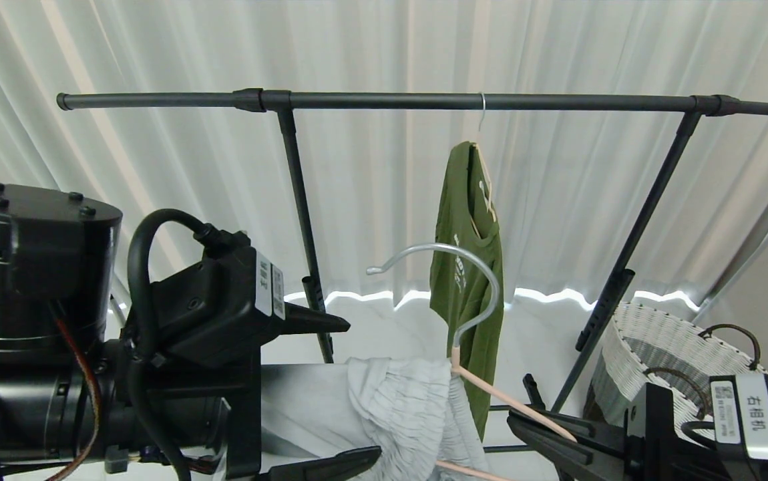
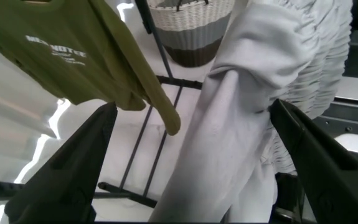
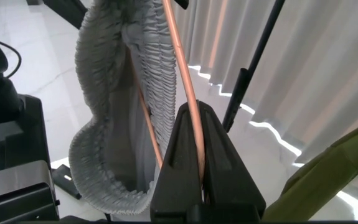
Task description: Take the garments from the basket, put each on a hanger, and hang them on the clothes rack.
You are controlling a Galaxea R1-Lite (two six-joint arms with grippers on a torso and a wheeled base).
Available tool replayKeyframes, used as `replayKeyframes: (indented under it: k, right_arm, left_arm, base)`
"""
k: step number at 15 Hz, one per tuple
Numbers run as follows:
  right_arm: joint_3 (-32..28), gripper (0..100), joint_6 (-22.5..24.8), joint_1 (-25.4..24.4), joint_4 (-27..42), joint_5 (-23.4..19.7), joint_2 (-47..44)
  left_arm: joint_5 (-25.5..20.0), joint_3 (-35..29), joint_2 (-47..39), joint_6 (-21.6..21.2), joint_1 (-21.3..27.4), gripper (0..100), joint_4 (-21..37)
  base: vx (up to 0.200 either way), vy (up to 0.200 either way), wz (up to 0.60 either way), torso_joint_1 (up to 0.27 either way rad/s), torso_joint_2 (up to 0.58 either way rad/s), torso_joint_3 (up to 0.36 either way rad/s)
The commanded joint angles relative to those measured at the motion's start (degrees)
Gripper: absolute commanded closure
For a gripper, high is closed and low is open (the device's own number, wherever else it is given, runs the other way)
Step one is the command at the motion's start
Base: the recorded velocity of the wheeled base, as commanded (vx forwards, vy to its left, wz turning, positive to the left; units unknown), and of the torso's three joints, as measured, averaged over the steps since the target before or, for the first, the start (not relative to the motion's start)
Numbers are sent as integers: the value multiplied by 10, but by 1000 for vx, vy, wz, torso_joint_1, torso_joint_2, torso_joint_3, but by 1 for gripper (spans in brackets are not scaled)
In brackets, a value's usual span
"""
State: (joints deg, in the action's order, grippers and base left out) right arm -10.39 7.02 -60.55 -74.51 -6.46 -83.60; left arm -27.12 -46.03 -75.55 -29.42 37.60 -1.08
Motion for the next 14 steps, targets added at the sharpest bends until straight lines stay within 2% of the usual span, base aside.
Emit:
replayKeyframes:
  k: [1,4,5,14]
  right_arm:
    - [-1,100,0,0,-1,0,1]
    - [-2,100,0,0,-1,0,2]
    - [-3,100,0,0,-1,0,2]
    - [-2,100,0,0,0,2,8]
  left_arm:
    - [-3,2,-8,-2,0,0,0]
    - [-4,4,-9,-6,0,0,0]
    - [-4,7,-11,-7,0,100,0]
    - [-2,23,-7,-24,-1,100,-3]
  base:
    - [0,0,0,0,0,0]
    - [0,0,0,0,0,0]
    - [0,0,0,0,0,0]
    - [0,0,0,0,0,0]
